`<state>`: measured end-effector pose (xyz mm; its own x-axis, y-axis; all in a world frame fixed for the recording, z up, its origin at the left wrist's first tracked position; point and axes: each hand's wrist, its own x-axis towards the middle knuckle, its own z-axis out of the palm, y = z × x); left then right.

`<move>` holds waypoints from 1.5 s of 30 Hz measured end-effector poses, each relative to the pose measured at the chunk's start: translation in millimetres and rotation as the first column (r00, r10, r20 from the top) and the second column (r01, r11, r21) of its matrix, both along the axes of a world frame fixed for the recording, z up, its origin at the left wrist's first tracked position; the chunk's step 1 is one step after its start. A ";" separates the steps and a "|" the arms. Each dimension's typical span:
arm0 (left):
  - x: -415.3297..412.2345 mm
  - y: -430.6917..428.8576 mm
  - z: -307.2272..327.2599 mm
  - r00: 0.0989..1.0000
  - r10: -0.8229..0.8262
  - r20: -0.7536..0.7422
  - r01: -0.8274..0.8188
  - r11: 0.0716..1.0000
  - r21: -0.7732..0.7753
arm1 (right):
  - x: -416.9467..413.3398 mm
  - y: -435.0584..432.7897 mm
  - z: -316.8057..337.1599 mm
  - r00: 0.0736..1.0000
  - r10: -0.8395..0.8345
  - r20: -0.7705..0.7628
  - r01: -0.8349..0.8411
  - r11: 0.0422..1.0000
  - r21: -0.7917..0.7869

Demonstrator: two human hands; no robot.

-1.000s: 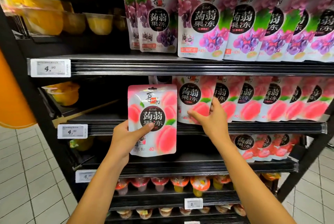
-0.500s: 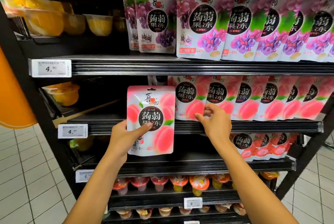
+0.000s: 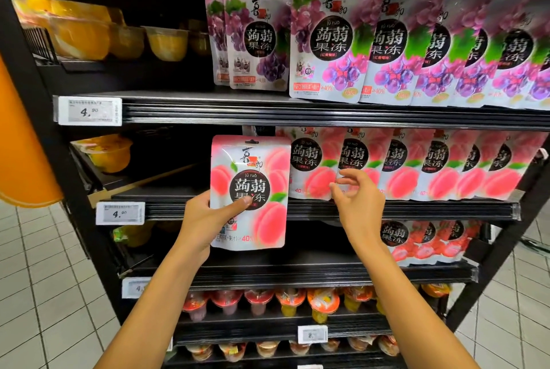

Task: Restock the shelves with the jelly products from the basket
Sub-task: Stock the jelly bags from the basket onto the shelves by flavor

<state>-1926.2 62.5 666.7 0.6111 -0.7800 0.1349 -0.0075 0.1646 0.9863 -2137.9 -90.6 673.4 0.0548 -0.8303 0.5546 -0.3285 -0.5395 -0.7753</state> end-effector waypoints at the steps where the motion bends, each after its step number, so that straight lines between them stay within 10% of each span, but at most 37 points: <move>1: -1.6 -0.3 0.9 1.000 -0.006 -0.001 0.006 1.000 -0.004 | 0.6 5.0 1.7 1.000 0.000 0.010 0.001 1.000 -0.014; 13: -13.2 -9.9 7.0 0.999 0.012 0.034 -0.010 0.999 -0.038 | 27.4 55.4 -2.4 0.732 0.650 0.204 -0.679 0.670 0.301; 26: -22.2 11.8 -0.7 0.792 0.300 0.531 -0.256 0.954 -0.157 | 46.9 55.7 3.0 0.796 0.510 0.326 -0.594 0.763 0.256; 45: -29.7 -12.9 -15.1 0.647 -0.059 0.760 -0.080 0.986 0.145 | 83.2 27.3 14.2 0.949 0.313 0.045 -0.316 0.941 0.122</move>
